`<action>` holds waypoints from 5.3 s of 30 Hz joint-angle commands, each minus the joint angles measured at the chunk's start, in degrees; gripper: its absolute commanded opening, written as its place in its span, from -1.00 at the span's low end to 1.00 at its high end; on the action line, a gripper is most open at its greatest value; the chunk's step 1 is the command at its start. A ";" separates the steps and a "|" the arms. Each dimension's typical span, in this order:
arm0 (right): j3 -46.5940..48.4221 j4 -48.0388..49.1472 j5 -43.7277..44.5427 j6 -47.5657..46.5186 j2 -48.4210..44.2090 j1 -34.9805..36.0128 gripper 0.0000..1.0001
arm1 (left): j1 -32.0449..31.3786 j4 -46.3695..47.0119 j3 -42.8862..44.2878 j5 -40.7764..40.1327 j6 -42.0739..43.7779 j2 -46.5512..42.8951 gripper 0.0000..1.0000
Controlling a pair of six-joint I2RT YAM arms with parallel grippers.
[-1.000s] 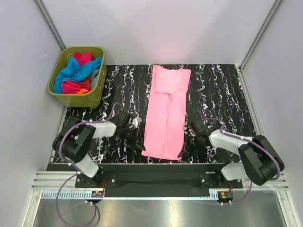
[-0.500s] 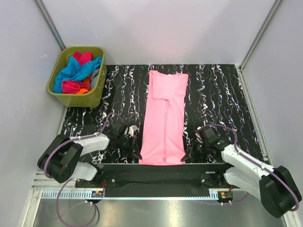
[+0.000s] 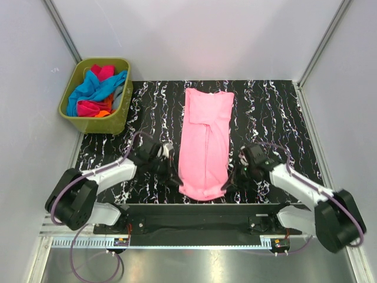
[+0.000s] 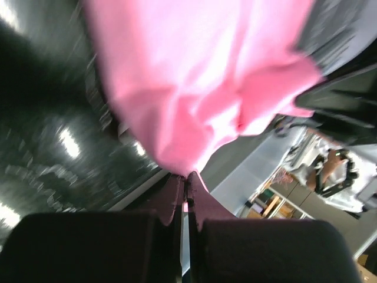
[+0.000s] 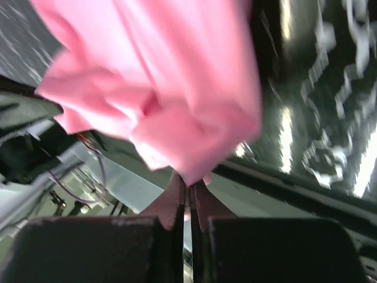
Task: Fold and stack the t-shirts
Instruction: Fold the tshirt
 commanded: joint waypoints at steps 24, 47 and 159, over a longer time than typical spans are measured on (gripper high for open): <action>56.21 -9.18 -8.77 -20.08 51.54 -21.15 -1.00 | 17.46 3.56 48.47 5.68 0.29 40.00 -1.00; 67.81 -11.91 -10.62 -21.31 62.96 -23.96 -0.98 | 18.61 3.04 57.78 8.23 -1.12 50.29 -0.88; 41.80 20.69 -23.80 -8.31 52.32 -18.52 -0.28 | 11.93 33.86 31.86 11.48 1.97 38.68 -0.42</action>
